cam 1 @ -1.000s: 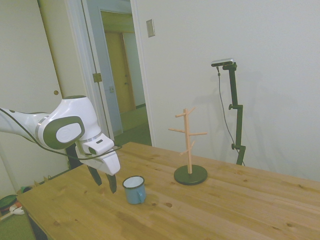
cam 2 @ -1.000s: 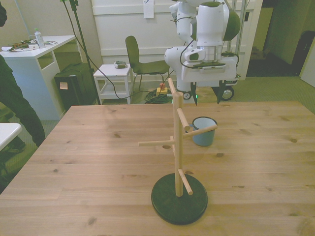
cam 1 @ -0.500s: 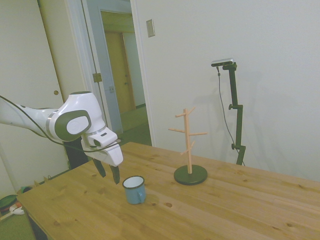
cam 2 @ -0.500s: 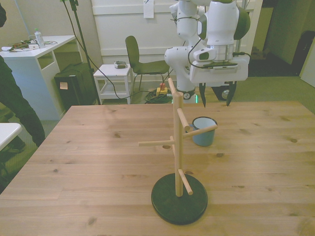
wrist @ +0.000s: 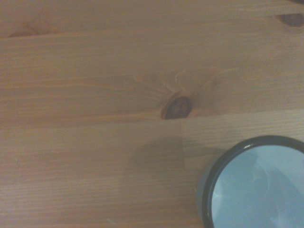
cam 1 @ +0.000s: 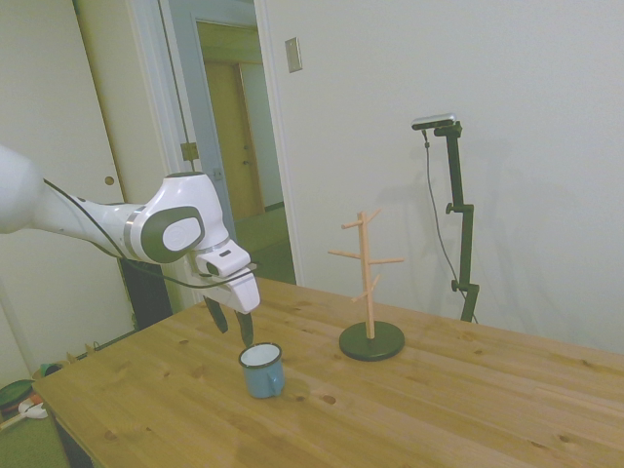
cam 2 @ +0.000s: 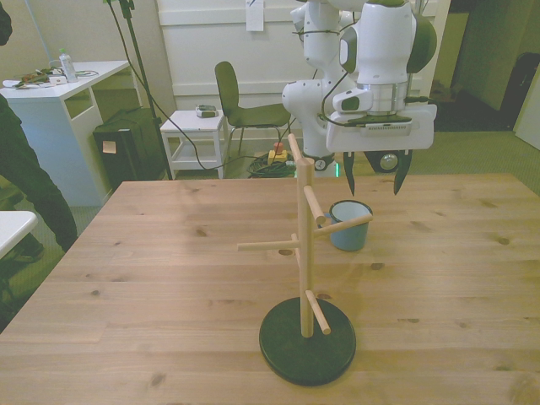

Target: Hang the mug

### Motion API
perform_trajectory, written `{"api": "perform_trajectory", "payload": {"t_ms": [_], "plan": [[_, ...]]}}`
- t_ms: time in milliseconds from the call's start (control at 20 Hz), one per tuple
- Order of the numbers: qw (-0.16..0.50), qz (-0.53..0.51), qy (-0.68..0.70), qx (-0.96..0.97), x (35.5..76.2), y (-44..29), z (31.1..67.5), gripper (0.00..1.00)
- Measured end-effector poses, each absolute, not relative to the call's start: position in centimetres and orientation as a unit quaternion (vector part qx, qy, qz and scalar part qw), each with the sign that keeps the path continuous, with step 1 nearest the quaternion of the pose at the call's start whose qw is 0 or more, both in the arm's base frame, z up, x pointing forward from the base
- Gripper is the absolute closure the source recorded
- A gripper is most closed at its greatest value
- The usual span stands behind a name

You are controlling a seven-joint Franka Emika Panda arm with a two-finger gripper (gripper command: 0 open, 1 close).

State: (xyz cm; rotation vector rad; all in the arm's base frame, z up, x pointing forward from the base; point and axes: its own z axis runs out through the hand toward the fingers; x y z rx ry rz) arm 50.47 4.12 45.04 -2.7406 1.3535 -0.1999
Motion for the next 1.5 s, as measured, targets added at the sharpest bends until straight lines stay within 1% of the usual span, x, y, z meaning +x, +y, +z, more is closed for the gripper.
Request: {"api": "perform_trajectory", "payload": {"t_ms": [250,550,800,850,1500], "plan": [[0.034,-0.052,0.458,-0.887,52.2,4.5,42.8,0.0],[0.034,-0.048,0.459,-0.886,53.3,4.9,41.0,0.0],[0.036,-0.046,0.457,-0.888,54.2,5.7,38.5,0.0],[0.036,-0.046,0.457,-0.887,54.3,5.8,38.1,1.0],[0.024,-0.053,0.451,-0.891,54.4,6.2,35.7,1.0]]}}
